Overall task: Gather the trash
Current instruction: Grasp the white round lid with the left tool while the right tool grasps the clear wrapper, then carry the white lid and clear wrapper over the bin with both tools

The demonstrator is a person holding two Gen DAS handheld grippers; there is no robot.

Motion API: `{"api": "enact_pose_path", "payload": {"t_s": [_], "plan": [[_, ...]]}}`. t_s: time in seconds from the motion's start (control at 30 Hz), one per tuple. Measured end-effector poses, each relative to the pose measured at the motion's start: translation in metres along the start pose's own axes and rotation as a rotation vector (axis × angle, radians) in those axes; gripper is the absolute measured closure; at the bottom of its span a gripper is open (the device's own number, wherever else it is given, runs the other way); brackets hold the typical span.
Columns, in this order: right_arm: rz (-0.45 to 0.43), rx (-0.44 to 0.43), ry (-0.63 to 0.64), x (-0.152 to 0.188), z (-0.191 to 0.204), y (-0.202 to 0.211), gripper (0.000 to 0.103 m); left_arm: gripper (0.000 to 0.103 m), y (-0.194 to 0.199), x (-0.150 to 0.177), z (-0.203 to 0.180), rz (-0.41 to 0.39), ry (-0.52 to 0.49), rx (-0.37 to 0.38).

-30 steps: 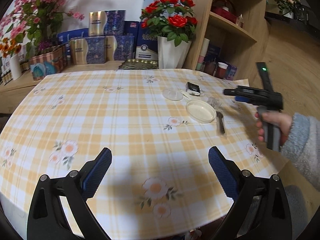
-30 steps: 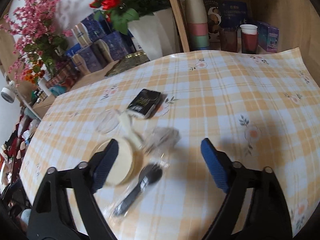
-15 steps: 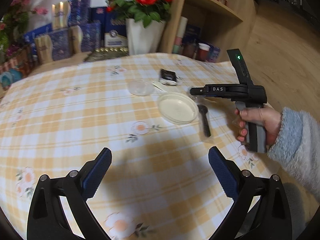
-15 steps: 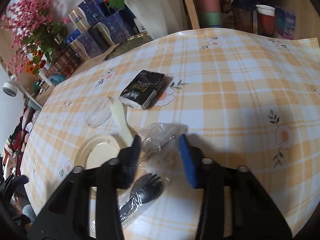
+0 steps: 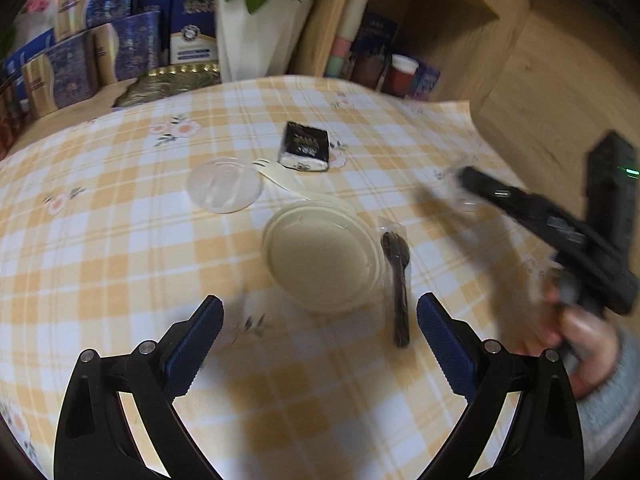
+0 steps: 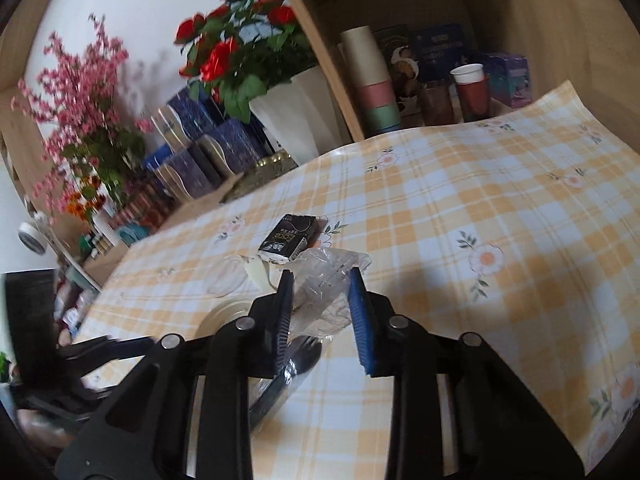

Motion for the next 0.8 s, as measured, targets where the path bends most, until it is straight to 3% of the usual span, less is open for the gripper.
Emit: {"api": "enact_pose_path", "payload": {"t_s": [0.23,0.4,0.43,0.5,0.8], "plan": [[-0.029,-0.015,-0.050,0.016,-0.005,0.038,0.073,0.006,-0.046,-0.014,-0.024,0.089,-0.114,-0.082],[-0.024,-0.021,-0.072,0.028,-0.006,0.056,0.073,0.006,-0.061,-0.023,-0.026,0.105,-0.090,-0.127],[-0.024,-0.023,-0.074,0.030,-0.005,0.060,0.073,0.011,-0.062,-0.025,-0.026,0.110,-0.087,-0.129],[-0.024,-0.028,-0.079,0.035,-0.003,0.068,0.073,0.017,-0.058,-0.025,-0.026,0.107,-0.090,-0.133],[0.009,-0.033,-0.040,0.061,0.016,0.093,0.073,0.019,-0.012,0.006,-0.008,0.061,-0.054,-0.114]]}}
Point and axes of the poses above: each gripper's, at about its wrist camera, not at the fingertips, and y roughly against the way its jaws point, z to its left, x to its underside, the point moved 1 cm from there along -y, roughly the way its jaws point, and after that the axes turned 6 degrees about -x, right-handed, at the moved point
